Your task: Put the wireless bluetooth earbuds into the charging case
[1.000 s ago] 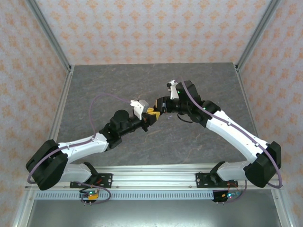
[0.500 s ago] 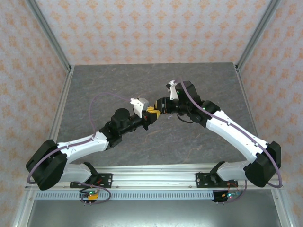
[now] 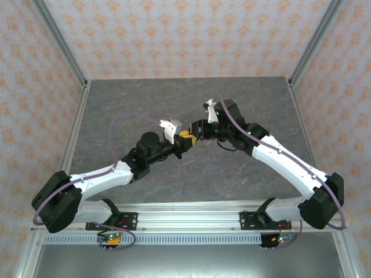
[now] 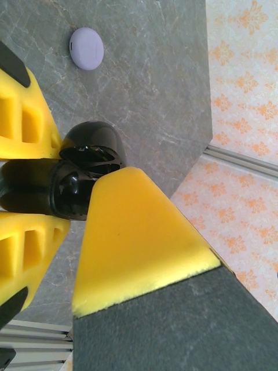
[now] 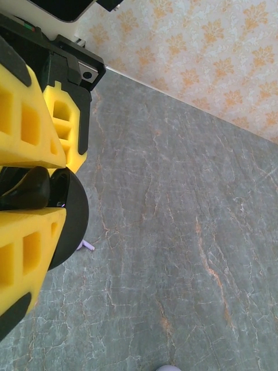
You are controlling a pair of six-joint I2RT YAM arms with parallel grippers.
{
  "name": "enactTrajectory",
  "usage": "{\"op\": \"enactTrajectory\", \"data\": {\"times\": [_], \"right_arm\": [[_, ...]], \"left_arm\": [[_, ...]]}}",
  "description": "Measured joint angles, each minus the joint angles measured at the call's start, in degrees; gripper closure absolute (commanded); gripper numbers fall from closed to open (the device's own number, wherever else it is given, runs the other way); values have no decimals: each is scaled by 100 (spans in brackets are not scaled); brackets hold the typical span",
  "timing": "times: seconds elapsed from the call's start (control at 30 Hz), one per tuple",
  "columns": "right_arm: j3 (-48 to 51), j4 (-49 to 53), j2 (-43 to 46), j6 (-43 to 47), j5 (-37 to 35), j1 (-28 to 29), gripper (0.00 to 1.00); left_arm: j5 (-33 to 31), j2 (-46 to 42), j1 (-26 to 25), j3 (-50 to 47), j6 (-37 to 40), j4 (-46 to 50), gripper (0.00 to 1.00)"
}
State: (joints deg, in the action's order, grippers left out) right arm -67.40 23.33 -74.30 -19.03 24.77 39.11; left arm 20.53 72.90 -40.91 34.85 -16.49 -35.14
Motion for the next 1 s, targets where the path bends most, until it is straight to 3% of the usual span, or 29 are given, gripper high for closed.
{"op": "enactTrajectory", "data": {"times": [0.47,0.73,0.87,1.0], "right_arm": [[0,129,-11,68,4,24,63],[-2,184,186,-70,-284,24,61],[-72,245,232,-205,-380,24,64],[-142,299,225,-295,-382,24,74]], "left_arm": [[2,-46,0,4,55,188,94],[127,-332,-63,-2,804,409,94],[177,-501,-157,-2,1333,726,94],[175,-505,-164,-2,1661,1012,94]]}}
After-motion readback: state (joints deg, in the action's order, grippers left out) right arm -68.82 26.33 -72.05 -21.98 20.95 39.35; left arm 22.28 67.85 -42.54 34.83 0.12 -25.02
